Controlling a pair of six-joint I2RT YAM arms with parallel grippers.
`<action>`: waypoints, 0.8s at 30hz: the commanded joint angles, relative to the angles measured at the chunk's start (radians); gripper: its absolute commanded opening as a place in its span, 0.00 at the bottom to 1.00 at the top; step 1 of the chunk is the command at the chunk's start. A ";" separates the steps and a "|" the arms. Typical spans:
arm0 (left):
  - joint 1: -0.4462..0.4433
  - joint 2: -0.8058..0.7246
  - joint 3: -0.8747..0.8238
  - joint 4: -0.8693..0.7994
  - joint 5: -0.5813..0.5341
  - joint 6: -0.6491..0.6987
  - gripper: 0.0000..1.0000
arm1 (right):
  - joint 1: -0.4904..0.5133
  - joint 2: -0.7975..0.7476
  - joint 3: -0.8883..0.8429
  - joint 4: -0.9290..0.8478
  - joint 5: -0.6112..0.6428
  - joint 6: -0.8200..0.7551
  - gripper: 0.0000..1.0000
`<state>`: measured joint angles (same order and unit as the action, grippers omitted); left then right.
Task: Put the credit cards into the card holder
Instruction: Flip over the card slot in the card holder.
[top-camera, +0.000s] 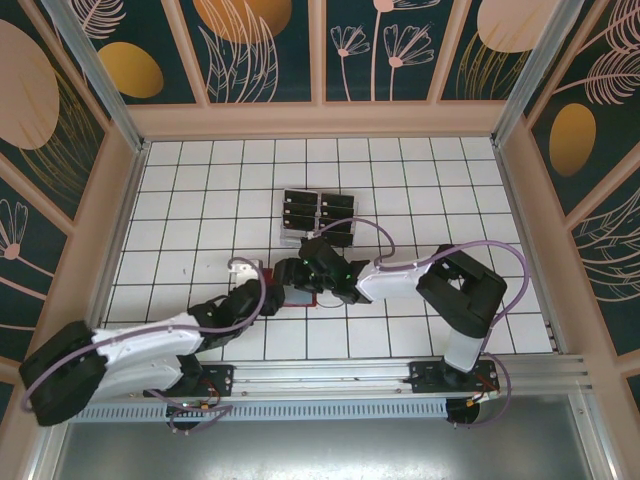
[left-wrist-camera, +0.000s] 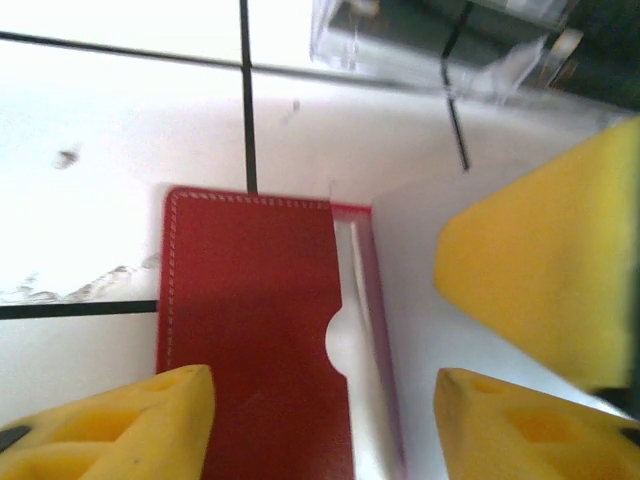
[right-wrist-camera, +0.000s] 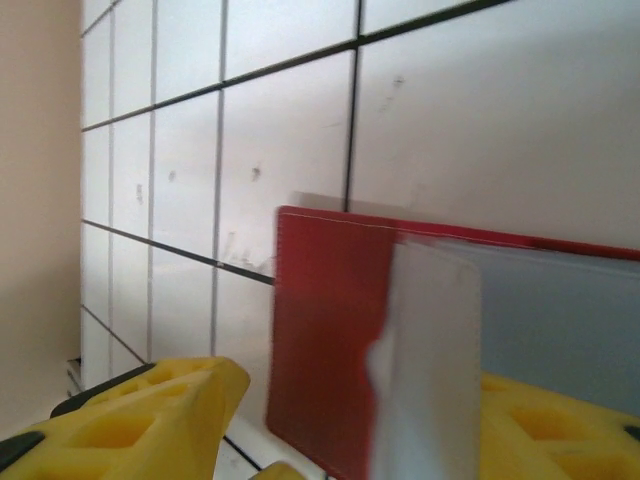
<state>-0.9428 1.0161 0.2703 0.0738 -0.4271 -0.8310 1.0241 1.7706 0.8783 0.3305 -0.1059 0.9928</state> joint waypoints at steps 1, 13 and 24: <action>-0.004 -0.134 -0.013 -0.098 -0.102 -0.061 0.66 | 0.014 0.012 0.047 -0.039 0.006 -0.031 0.58; -0.004 -0.266 0.009 -0.194 -0.170 -0.120 0.77 | 0.018 0.182 0.191 -0.060 -0.045 -0.040 0.58; -0.005 -0.252 0.020 -0.206 -0.183 -0.124 0.78 | 0.025 0.120 0.156 -0.055 -0.056 -0.060 0.59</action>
<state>-0.9451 0.7639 0.2634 -0.1677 -0.5610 -0.9306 1.0256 1.9450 1.0588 0.3202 -0.1383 0.9730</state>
